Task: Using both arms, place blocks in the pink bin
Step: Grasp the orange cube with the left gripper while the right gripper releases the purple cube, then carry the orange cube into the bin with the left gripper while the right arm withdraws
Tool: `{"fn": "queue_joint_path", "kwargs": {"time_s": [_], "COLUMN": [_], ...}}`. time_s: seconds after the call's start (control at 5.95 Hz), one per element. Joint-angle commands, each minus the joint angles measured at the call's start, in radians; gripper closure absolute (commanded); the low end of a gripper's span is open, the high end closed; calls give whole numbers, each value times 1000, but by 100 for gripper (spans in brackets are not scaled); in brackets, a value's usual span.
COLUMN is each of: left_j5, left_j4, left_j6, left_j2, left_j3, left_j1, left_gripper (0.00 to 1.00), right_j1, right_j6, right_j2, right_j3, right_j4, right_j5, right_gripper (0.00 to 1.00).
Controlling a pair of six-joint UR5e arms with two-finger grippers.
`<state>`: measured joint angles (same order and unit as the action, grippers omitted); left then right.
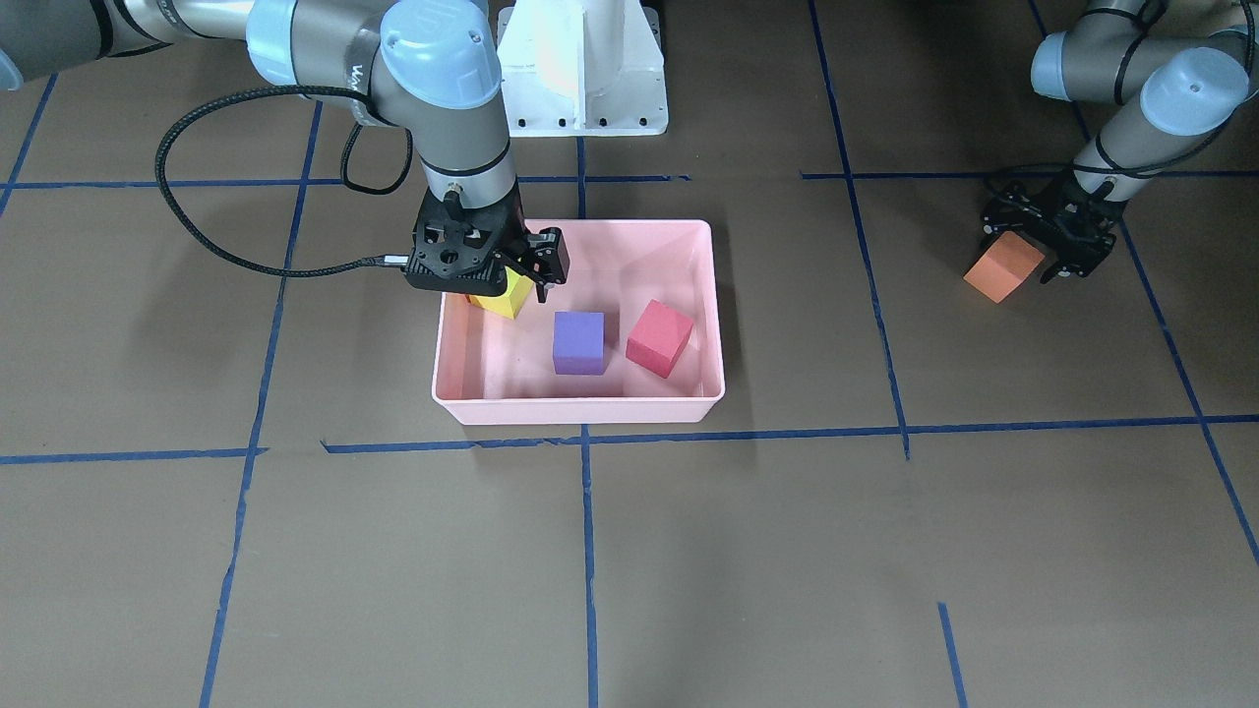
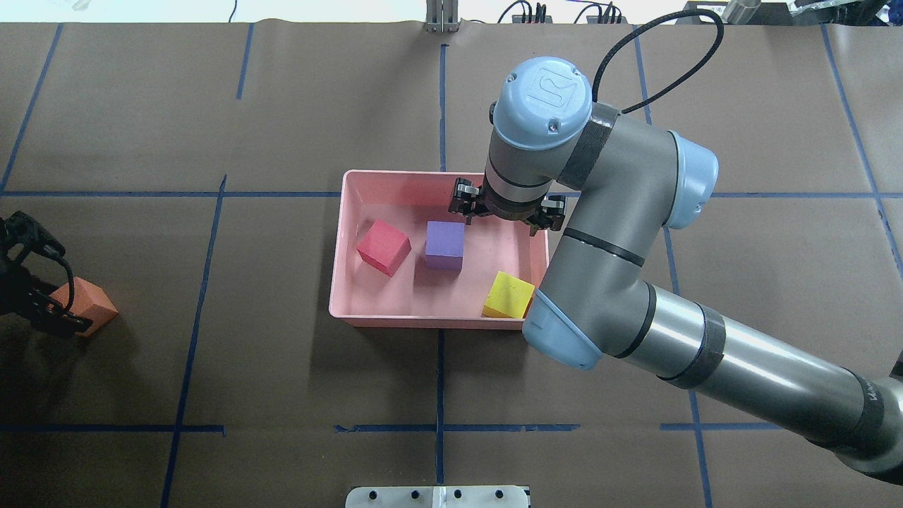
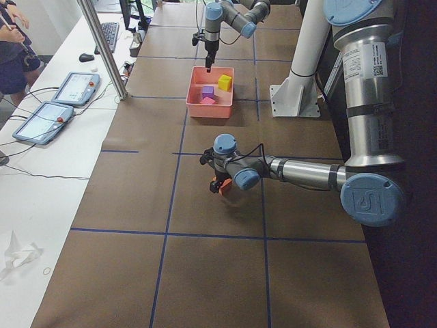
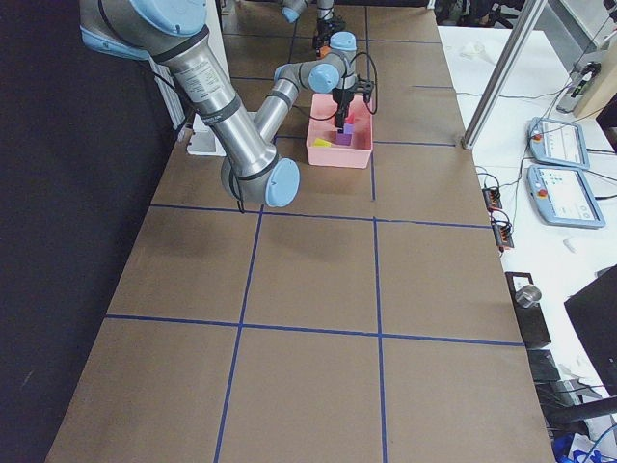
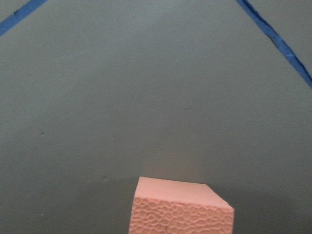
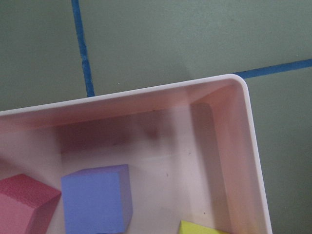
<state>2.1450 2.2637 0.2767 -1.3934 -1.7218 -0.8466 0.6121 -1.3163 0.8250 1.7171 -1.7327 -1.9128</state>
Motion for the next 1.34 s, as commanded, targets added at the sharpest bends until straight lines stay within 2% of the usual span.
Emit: {"fn": "queue_joint_path", "kwargs": {"time_s": [0.0,0.17,0.5,0.67,0.84,1.18], "left_j5": [21,94,112,112,112,108], "left_j4": [-4,-10,-13,-27,-108,-389], "left_j6": [1,1,2,59,143,295], "left_j2": [-9,-21,-62,-112,-193,-411], "left_j3": [8,-2,-15,-22,-57,-145], "left_j1": [3,1,-8,-37,-45,-43], "left_gripper": [35,59,60,59,59,57], "right_j1": [3,21,108,170,239,360], "right_j6": [2,34,113,212,323,566], "right_j2": [0,2,26,92,144,242], "right_j3": [1,19,44,86,97,96], "right_j4": [1,-1,-2,-2,-1,1], "right_j5": [0,-6,-92,-132,-184,-241], "right_gripper": [0,0,0,0,0,0]}}
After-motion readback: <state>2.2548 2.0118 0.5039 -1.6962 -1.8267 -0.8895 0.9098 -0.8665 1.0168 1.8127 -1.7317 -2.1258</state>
